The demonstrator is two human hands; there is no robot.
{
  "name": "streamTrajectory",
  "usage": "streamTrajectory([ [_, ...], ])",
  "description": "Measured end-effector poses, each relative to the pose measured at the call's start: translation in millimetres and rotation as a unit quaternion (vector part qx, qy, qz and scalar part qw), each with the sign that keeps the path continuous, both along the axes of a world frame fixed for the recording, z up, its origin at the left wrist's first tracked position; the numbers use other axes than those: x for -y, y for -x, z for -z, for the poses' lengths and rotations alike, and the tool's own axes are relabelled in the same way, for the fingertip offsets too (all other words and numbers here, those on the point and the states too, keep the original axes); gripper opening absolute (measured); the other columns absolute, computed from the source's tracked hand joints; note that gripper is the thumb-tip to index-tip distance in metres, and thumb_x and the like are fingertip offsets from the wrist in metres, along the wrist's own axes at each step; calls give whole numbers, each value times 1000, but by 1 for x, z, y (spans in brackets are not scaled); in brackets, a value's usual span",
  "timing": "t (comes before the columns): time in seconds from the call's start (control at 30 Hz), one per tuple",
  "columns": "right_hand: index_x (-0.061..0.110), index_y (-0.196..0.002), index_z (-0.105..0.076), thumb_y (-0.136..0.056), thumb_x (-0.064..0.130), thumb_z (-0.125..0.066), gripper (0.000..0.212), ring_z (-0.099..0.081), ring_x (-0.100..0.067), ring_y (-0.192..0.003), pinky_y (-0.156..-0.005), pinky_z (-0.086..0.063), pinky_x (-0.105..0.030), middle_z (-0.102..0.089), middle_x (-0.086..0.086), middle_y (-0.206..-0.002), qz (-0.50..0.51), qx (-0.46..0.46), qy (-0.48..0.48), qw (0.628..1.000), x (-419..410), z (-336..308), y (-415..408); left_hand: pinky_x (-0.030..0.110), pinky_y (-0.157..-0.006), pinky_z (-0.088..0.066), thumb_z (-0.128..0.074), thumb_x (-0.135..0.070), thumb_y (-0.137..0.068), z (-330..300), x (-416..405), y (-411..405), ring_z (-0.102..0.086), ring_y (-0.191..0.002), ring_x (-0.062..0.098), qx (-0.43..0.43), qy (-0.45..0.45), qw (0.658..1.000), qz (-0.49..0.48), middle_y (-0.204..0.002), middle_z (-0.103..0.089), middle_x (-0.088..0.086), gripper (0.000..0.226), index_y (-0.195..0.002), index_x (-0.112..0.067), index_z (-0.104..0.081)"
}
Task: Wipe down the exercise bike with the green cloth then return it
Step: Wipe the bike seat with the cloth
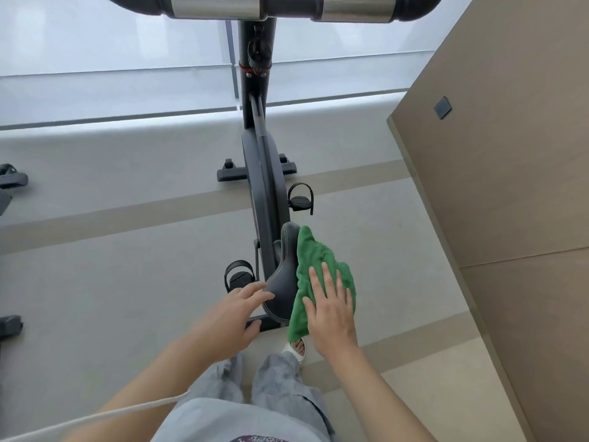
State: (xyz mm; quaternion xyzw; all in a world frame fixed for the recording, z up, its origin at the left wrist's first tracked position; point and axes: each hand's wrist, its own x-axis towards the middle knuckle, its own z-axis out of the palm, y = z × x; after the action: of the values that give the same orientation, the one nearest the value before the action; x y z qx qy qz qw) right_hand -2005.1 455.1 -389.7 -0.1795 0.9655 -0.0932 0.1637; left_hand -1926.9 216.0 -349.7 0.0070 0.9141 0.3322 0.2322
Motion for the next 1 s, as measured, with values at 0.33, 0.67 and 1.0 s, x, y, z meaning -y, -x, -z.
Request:
streamTrajectory([
  [0.33,23,-140,-59,-109,54,-35,50,-59,-33,-117,-90,-50,-46,-65,-4,-135,98,36,-36,994,30,2,65,33,-108,-50,-49,-26,-102,1,-12,6,-22,-159,9,73,39,991,105,-171,23,-25,80,-167,-42,-5],
  [0.67,15,-121,-67,-113,45,-31,48,-64,-40,-112,-88,-48,-45,-71,-14,-120,111,71,12,991,29,-7,88,25,-109,-44,-52,-20,-100,-4,-16,9,-26,-158,10,74,42,991,101,-170,23,-25,83,-167,-41,-8],
  [1.0,17,-144,-58,-102,44,-33,56,-57,-35,-126,-100,-49,-51,-61,-8,-142,117,-60,-23,991,27,9,36,23,-109,-42,-49,-19,-103,-8,-11,14,-23,-158,7,74,28,991,111,-170,21,-26,80,-167,-44,-7],
])
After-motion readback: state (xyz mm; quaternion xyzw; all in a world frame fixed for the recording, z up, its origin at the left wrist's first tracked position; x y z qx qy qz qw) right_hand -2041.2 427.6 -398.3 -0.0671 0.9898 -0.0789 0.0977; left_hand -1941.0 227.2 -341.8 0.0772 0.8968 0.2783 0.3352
